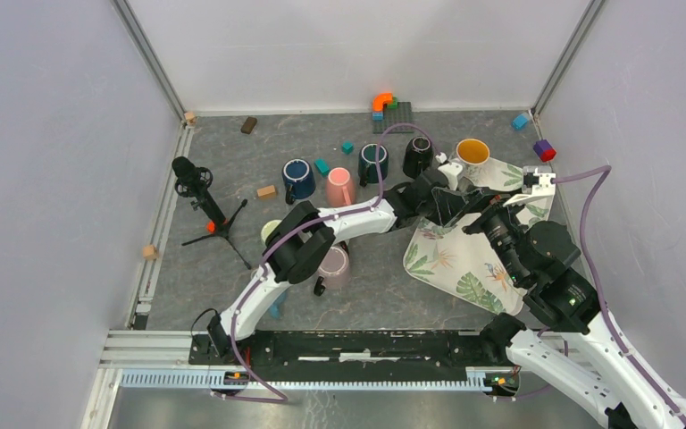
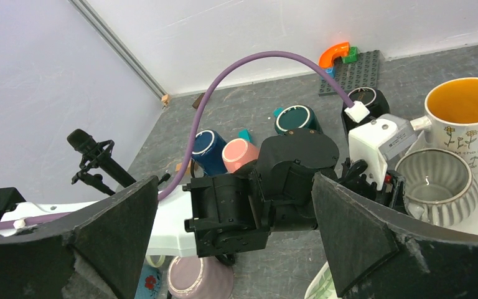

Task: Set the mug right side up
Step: Place the cup on the tray.

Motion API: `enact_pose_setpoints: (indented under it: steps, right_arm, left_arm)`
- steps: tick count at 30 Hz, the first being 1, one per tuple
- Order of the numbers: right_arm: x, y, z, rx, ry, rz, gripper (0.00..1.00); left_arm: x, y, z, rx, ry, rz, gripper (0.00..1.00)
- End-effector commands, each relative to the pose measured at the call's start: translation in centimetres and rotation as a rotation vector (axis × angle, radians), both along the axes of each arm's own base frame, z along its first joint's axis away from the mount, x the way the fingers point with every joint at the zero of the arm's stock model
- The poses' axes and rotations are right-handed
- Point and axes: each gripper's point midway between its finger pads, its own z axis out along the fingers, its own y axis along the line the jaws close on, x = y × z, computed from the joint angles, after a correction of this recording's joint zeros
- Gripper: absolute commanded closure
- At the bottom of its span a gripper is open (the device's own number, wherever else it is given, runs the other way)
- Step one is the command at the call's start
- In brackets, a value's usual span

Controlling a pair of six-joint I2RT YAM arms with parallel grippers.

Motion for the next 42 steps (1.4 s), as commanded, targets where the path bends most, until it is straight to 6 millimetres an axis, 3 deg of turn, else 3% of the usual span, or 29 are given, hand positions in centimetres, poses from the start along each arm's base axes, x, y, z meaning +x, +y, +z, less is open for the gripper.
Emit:
enact_pose_setpoints:
  steps: [1,7,14,30,36,42]
  right_arm:
    - [0.1,-0.2,0.6,-0.005,-0.024,-0.010,0.02]
    - [0.1,-0.2,0.8,-0.011,-0.028,-0.009,0.02]
    - [0.2,0.0,0.6,-0.014,-0.023,-0.005,0.02]
    - [0.3,0.2,0.2,-0.019,-0.012,0.005,0.02]
    - [0.5,0.9,0.5,-0.080,-0.005,0.035,0.02]
    - [0.9,1.0,-0.2,-0.141,0.045,0.029,0.02]
  left_arm:
    - [1.9,2.7,-4.4,0.143,0.022,0.046,0.88]
    - [2.8,2.5,-3.7,0.137,0.008,0.058,0.83]
    - [2.7,2.4,-2.5,0.122,0.000,0.043,0.61]
    - [0.7,2.3,3.9,0.000,0.011,-0.003,0.37]
    - [-0.2,4.1,7.7,-0.055,0.036,0.051,0.28]
    - [-0.9,8.5,10.3,-0.046,0.084,0.132,0.24]
